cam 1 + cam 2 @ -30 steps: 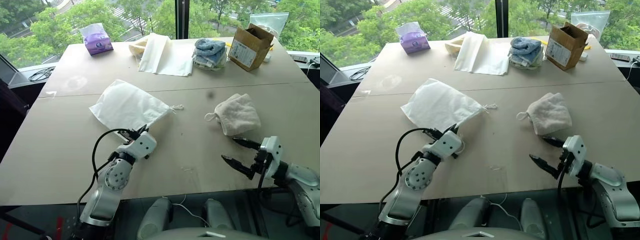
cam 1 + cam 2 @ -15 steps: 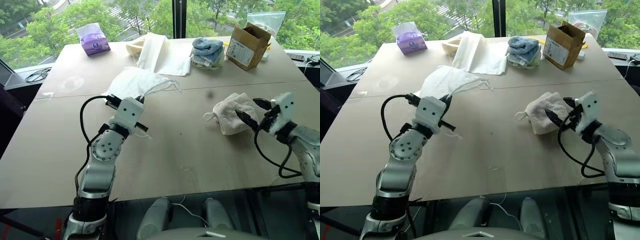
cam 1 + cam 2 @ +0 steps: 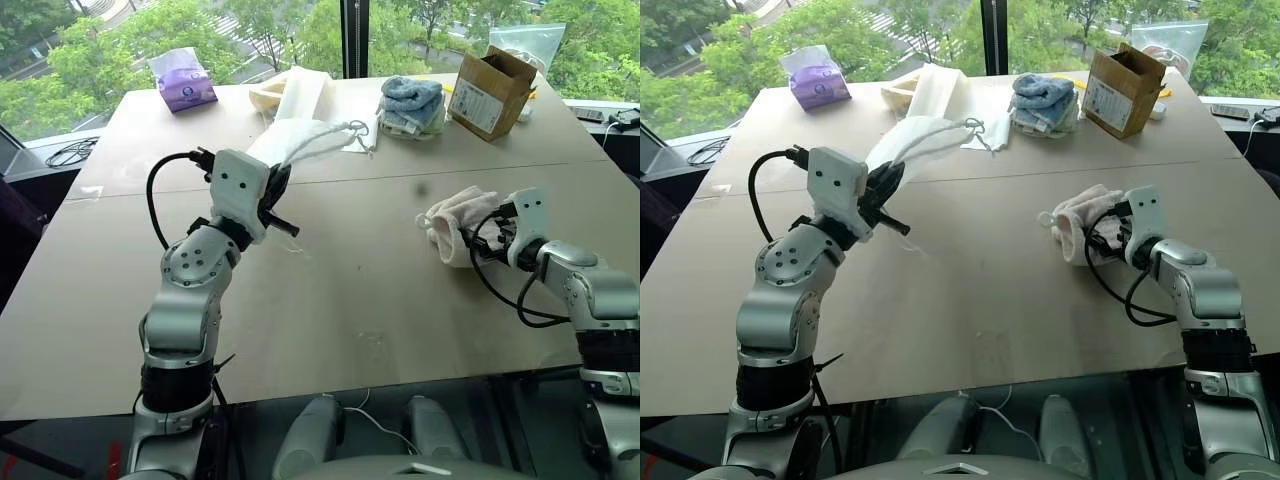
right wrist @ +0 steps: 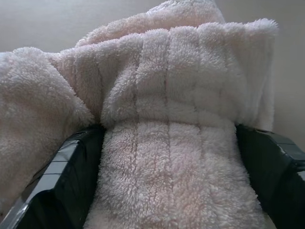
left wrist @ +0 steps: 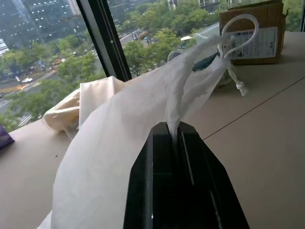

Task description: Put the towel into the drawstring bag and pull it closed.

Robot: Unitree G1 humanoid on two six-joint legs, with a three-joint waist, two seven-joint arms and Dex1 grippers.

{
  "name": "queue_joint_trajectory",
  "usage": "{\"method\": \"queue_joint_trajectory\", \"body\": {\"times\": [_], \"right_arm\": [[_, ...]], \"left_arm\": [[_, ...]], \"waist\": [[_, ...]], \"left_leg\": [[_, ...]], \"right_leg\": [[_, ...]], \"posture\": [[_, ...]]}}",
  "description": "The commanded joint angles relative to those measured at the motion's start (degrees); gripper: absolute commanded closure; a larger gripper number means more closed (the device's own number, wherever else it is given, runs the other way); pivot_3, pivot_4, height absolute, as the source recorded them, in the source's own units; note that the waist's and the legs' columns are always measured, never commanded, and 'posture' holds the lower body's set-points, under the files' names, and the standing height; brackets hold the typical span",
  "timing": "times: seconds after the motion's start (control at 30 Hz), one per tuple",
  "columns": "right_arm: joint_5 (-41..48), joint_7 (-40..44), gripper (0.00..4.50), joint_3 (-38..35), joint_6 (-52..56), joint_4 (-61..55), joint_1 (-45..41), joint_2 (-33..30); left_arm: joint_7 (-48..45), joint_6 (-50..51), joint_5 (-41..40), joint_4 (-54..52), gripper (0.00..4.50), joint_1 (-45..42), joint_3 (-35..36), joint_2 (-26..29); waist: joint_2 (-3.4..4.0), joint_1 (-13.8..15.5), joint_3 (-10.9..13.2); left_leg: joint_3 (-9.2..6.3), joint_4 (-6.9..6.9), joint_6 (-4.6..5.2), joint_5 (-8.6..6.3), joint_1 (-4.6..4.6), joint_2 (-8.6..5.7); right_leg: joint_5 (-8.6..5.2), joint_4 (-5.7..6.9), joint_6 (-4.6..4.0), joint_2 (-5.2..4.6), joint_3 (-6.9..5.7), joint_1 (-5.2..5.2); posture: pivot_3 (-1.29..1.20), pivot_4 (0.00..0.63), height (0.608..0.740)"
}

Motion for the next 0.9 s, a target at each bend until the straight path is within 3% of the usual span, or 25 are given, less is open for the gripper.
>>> {"method": "queue_joint_trajectory", "body": {"times": [0.03,0.13,0.33,0.43,0.63,0.9], "right_arm": [[0.3,0.0,0.00,1.1,3.0,1.4,0.5,1.3],[-0.5,0.4,0.00,1.8,2.5,1.4,0.8,1.4],[-1.5,0.2,0.00,1.7,1.4,1.1,1.5,2.3],[-1.5,0.3,0.00,1.9,1.7,0.1,2.4,2.6],[-1.4,0.0,0.00,1.5,1.9,-1.3,3.5,2.9],[-1.2,-0.4,0.00,1.0,2.2,-2.6,4.9,3.1]], "left_arm": [[-1.7,-0.6,-1.0,-1.5,4.42,-0.2,0.3,2.5],[-2.8,-1.0,-1.5,-1.3,4.42,1.5,-0.2,3.7],[-2.7,-10.0,5.9,2.5,4.42,7.7,-3.8,8.5],[-2.4,-16.5,9.0,4.5,3.63,11.6,-4.9,9.6],[4.3,-28.4,17.5,9.4,0.80,17.0,-7.5,8.4],[7.8,-35.8,25.3,13.7,0.80,17.8,-10.5,8.3]], "waist": [[-0.01,-0.1,0.0],[-0.01,-0.2,0.0],[-0.04,-0.3,0.0],[-0.06,-0.3,0.0],[-0.06,-0.1,0.0],[-0.06,-0.1,0.0]], "left_leg": [[0.01,0.01,0.00,0.00,0.02,0.00],[0.05,-0.01,0.00,0.00,0.09,0.00],[0.08,-0.03,0.00,0.00,0.12,0.02],[0.07,-0.02,0.00,0.00,0.12,0.02],[0.05,-0.11,0.01,-0.01,0.11,0.03],[0.05,-0.14,0.05,-0.04,0.12,0.02]], "right_leg": [[0.00,0.05,0.00,0.01,0.02,0.00],[0.00,0.14,0.00,0.02,0.06,0.00],[0.00,0.15,0.00,0.02,0.12,-0.01],[0.00,0.15,0.00,0.01,0.12,-0.01],[0.00,0.11,-0.01,-0.01,0.11,-0.03],[0.00,0.11,-0.01,-0.03,0.10,-0.03]], "posture": [[0.00,0.150,0.740],[0.00,0.150,0.740],[0.00,0.150,0.740],[0.00,0.150,0.740],[0.00,0.150,0.740],[0.00,0.150,0.740]]}}
